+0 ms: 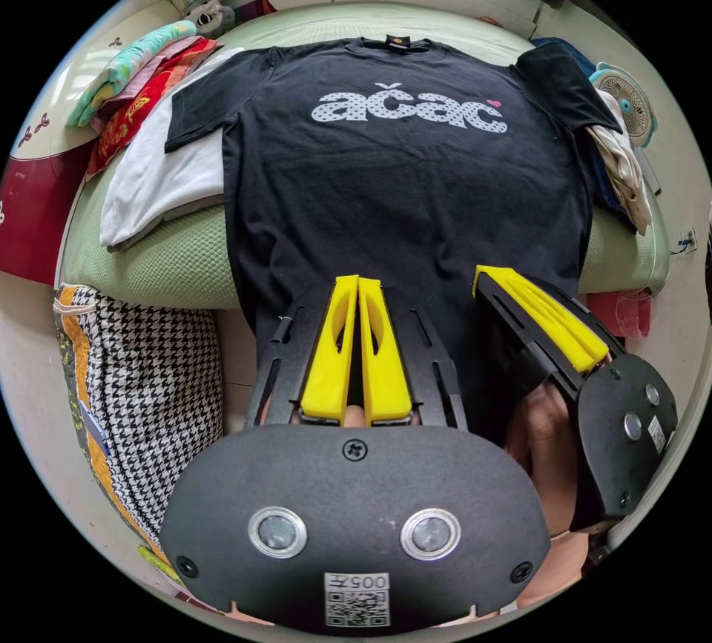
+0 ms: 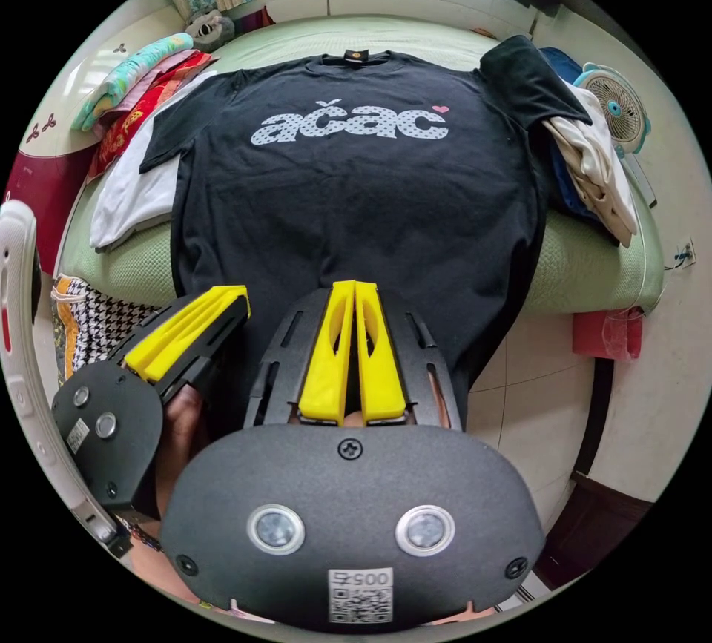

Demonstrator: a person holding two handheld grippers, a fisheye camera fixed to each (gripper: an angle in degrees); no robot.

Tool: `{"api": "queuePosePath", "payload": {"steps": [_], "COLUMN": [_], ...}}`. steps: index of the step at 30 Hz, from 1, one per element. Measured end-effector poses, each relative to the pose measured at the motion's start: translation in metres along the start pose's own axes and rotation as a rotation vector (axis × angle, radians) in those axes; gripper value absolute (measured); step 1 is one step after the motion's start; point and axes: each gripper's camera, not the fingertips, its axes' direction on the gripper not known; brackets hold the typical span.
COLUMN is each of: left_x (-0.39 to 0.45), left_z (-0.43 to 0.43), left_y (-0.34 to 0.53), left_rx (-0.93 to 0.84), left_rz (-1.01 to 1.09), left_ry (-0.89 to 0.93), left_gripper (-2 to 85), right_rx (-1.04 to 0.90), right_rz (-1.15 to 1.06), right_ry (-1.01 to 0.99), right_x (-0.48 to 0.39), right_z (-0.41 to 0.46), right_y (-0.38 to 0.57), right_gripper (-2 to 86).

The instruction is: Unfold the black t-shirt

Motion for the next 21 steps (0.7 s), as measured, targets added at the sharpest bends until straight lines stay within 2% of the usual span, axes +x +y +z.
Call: {"api": "queuePosePath", "payload": {"steps": [21], "left_x": [-0.001], "left_z": [0.001], "left_y": [-0.001], "left_rx": [-0.004], "left_rz": [-0.003], "left_ry": [-0.003], "left_gripper": [-0.3], "right_rx": [-0.019], "right_rz": [-0.035], "right_ry": [0.033], "right_x": [-0.017], "right_z": [0.001], "right_y": [-0.004], "right_gripper": [-0.9]}}
